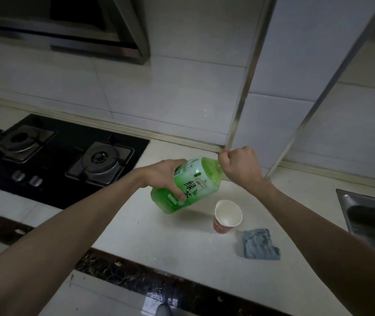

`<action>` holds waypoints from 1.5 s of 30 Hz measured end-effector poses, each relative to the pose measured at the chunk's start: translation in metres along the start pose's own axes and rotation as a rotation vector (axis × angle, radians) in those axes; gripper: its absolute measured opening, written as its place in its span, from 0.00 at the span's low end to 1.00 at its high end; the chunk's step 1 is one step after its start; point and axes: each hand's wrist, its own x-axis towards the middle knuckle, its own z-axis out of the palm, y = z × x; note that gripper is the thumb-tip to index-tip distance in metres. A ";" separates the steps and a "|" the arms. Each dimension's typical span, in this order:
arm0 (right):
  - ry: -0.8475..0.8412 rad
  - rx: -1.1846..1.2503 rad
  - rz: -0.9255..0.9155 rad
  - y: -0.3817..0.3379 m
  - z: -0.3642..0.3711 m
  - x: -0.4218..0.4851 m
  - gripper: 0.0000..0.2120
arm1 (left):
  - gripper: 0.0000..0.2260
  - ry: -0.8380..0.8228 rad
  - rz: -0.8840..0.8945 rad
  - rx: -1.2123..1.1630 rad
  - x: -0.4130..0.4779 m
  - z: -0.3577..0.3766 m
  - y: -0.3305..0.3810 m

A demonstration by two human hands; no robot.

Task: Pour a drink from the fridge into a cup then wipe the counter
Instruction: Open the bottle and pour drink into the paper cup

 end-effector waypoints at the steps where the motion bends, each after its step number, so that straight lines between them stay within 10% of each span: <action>1: 0.034 0.019 -0.075 0.001 -0.002 -0.002 0.23 | 0.31 -0.098 -0.012 -0.035 -0.002 -0.004 0.001; 6: 0.029 -0.022 -0.344 0.008 -0.017 -0.002 0.23 | 0.28 -0.321 -0.020 -0.068 -0.007 -0.008 0.007; 13: -0.206 0.250 0.137 0.015 -0.022 -0.002 0.21 | 0.29 0.008 -0.037 -0.031 -0.002 0.006 0.006; 21: -0.371 0.413 0.029 0.022 -0.032 -0.007 0.03 | 0.30 0.026 -0.043 -0.034 -0.003 0.014 0.001; 45: -0.494 0.395 0.159 0.020 -0.031 -0.011 0.19 | 0.33 0.009 -0.068 0.009 0.000 0.009 -0.005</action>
